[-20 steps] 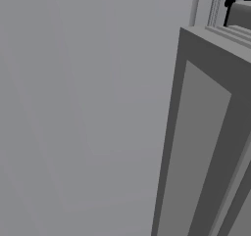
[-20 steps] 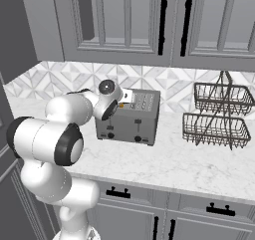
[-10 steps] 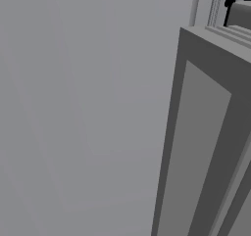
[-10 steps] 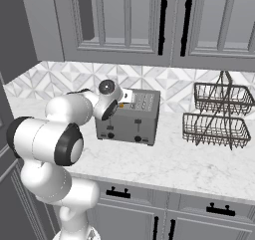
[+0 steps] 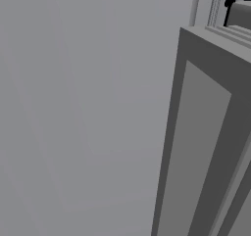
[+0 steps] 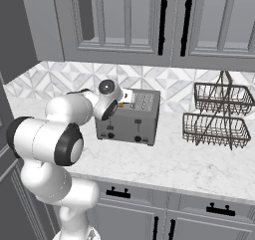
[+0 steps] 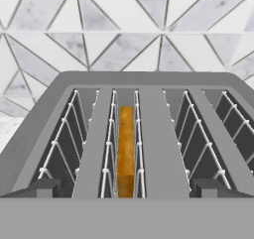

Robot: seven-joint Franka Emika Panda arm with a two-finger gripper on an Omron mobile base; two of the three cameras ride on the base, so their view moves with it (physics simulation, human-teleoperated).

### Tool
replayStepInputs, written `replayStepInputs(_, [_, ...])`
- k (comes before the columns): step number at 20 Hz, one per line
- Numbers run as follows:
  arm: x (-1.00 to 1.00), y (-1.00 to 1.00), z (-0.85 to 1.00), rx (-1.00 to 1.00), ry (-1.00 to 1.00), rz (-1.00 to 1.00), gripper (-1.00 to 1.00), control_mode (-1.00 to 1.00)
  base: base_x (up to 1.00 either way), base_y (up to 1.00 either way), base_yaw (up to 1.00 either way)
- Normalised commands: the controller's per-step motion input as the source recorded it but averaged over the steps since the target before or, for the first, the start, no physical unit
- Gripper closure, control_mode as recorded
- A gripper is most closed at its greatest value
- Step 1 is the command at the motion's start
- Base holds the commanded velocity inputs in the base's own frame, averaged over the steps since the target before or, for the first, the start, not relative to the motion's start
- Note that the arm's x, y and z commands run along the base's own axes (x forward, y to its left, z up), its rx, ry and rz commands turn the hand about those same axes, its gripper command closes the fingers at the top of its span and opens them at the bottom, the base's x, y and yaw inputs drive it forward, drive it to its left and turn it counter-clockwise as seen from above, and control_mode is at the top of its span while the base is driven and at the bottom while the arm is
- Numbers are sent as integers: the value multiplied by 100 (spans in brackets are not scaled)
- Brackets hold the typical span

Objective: Start the toaster. Once the lever pops up, take the bread to the plate on the dining counter.

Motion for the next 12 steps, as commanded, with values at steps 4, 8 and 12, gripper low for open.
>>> replayStepInputs(4, [0, 0, 0, 0, 0, 0, -100, -100, 0, 0, 0])
replayStepInputs(8, [0, 0, 0, 0, 0, 0, -100, -100, 0, 0, 0])
replayStepInputs(12, [0, 0, 0, 0, 0, 0, -100, -100, 0, 0, 0])
